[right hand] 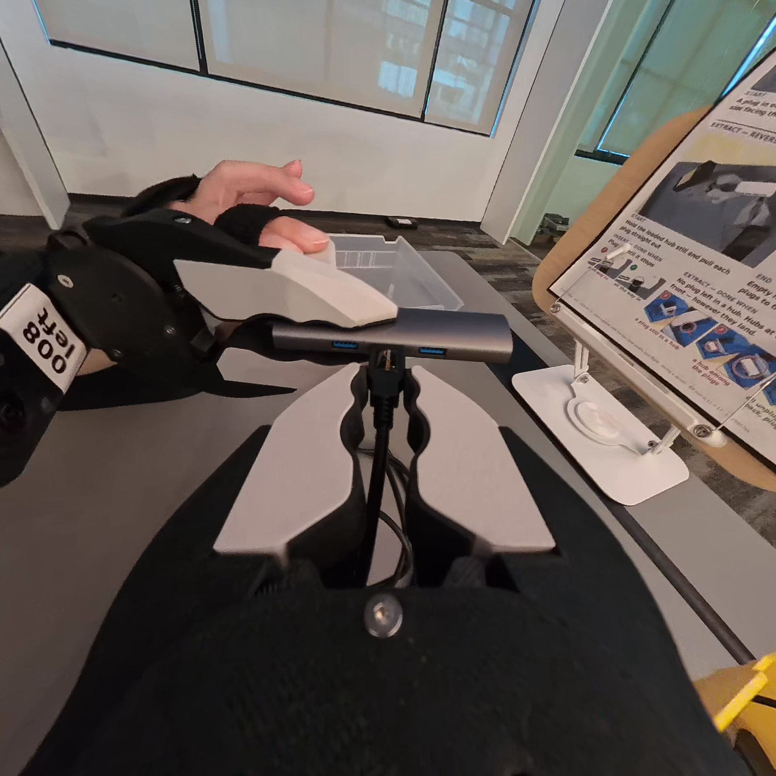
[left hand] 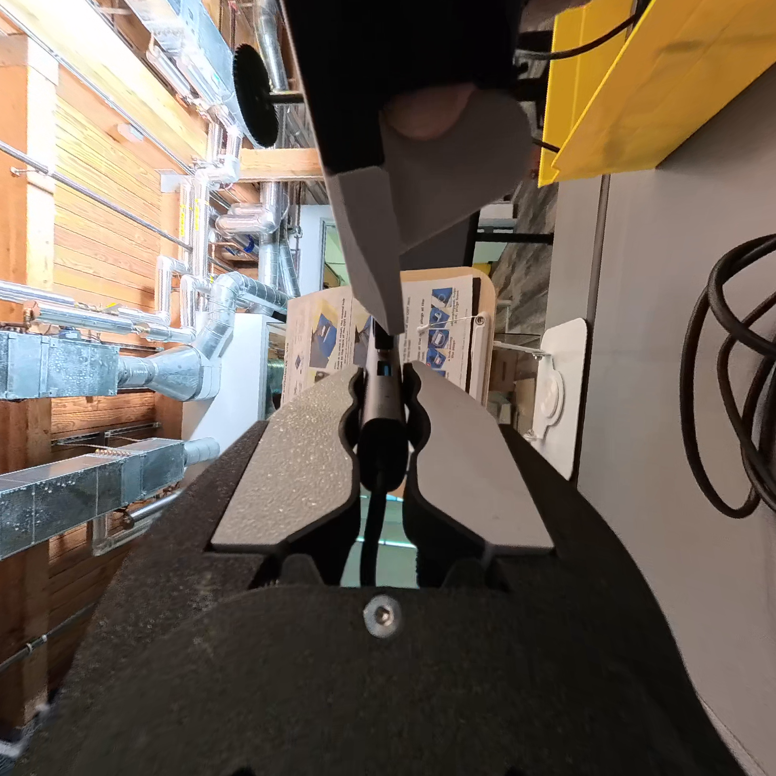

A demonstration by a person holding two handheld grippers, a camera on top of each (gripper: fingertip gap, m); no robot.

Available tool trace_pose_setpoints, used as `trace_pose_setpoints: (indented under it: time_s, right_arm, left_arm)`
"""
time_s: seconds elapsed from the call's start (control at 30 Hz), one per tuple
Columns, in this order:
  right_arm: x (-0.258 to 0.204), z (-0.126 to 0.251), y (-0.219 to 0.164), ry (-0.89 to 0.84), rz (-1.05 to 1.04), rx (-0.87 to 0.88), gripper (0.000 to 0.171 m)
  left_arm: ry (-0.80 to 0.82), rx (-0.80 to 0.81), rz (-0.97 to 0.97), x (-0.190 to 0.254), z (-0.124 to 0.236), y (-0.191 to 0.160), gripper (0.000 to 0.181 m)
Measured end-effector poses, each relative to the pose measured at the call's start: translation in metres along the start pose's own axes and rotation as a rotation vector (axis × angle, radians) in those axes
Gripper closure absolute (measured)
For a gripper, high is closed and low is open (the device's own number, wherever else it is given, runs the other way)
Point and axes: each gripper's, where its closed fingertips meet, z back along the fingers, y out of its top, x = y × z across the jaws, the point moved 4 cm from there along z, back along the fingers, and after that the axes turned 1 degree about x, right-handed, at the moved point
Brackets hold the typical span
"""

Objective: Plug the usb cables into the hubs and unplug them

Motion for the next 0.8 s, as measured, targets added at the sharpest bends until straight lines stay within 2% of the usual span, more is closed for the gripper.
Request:
trace_pose_setpoints:
  time_s: [0.23, 0.33, 0.4, 0.5, 0.6, 0.67, 0.8]
  right_arm:
    - [0.005, 0.001, -0.001, -0.07, 0.024, -0.016, 0.154]
    - [0.017, 0.002, -0.007, -0.127, -0.01, -0.028, 0.154]
    - [0.022, 0.003, -0.009, -0.144, -0.029, -0.024, 0.154]
    - [0.028, 0.006, -0.009, -0.19, -0.018, -0.016, 0.154]
    - [0.034, 0.009, -0.011, -0.274, 0.037, -0.027, 0.154]
    - [0.034, 0.009, -0.01, -0.292, 0.058, -0.012, 0.154]
    - [0.029, 0.01, -0.005, -0.315, 0.066, 0.04, 0.154]
  left_arm:
    - [-0.031, 0.039, 0.085, 0.0, 0.0, 0.0, 0.159]
    - [-0.06, 0.045, 0.189, -0.004, -0.002, -0.003, 0.142]
    - [-0.088, 0.046, 0.278, -0.007, -0.002, -0.005, 0.129]
    - [-0.163, 0.071, 0.437, -0.012, 0.0, -0.008, 0.125]
    - [-0.242, 0.126, 0.609, -0.019, 0.004, -0.008, 0.126]
    - [-0.249, 0.145, 0.671, -0.024, 0.005, -0.01, 0.128]
    - [-0.336, 0.227, 0.934, -0.024, 0.005, -0.005, 0.129]
